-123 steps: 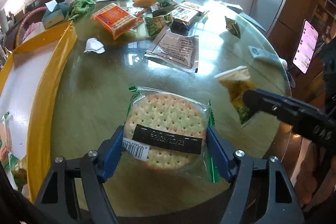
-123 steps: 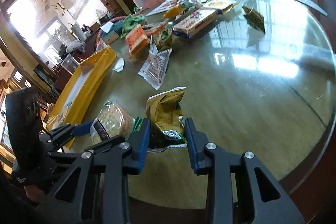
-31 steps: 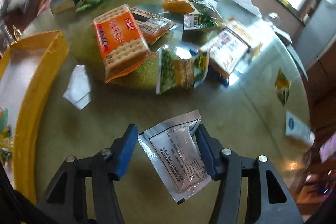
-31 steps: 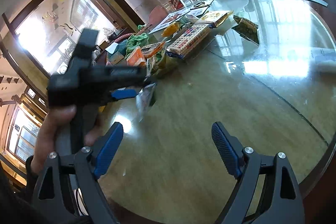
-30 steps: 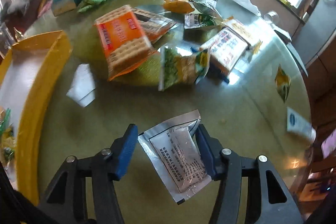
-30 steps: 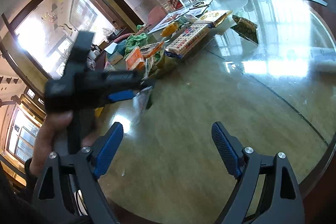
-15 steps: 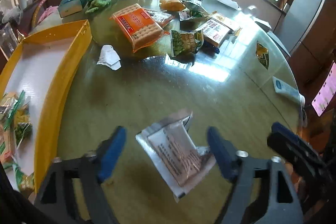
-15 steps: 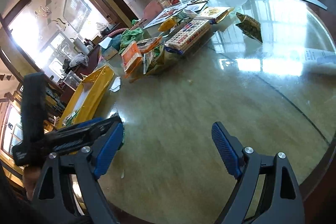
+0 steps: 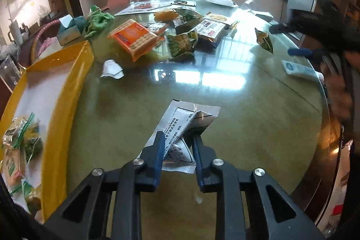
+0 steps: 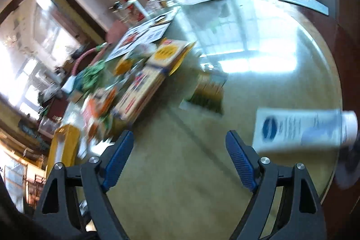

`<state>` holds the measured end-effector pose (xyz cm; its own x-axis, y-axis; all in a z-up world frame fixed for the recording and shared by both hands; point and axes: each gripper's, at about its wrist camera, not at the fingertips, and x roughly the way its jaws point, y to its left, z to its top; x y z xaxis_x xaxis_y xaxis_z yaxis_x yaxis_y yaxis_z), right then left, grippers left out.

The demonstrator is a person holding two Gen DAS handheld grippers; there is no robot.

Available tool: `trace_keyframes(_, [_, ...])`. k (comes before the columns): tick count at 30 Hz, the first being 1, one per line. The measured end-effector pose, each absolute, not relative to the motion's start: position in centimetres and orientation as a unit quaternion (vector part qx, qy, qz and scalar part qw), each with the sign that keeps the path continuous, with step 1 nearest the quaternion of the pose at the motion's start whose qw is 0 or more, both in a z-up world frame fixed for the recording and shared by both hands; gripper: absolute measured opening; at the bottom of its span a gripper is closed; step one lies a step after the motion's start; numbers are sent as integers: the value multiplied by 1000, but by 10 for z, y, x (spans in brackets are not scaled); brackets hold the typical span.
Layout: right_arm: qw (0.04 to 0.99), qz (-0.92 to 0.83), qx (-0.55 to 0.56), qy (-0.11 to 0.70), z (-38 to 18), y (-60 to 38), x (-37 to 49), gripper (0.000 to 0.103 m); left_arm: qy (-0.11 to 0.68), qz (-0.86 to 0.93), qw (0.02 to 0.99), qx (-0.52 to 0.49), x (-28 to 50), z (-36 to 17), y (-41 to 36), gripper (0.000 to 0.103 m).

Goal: Organize snacks
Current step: 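Grasp the white paper sachet on the table with the left tool, then grasp the green garlic pea bag with the right tool, then carry the sachet and the green bag into the yellow tray and release both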

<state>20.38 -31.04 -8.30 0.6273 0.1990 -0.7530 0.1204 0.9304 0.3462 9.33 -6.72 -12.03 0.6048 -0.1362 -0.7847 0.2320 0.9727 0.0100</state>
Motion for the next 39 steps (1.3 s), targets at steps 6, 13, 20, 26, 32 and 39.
trace_keyframes(6, [871,-27,184,455,-89,-325,256,74,431,-120,893,39,88,-117,-52,21])
trace_keyframes(13, [878,-70,116,460,-106,-300,250,47,425,-115,898,5,86,-115,-35,16])
trace_keyframes(20, [886,15,89,455,-116,-238,184,32,425,-137,894,-27,80,-112,-27,15])
trace_keyframes(26, [876,126,99,454,-123,-185,116,31,421,-155,891,-67,71,-102,-13,15])
trace_keyframes(32, [883,163,56,436,-101,-148,84,31,416,-153,892,-87,65,-93,-3,15])
trace_keyframes(39, [910,150,-30,386,-68,-107,62,31,380,-149,907,-103,50,-68,7,15])
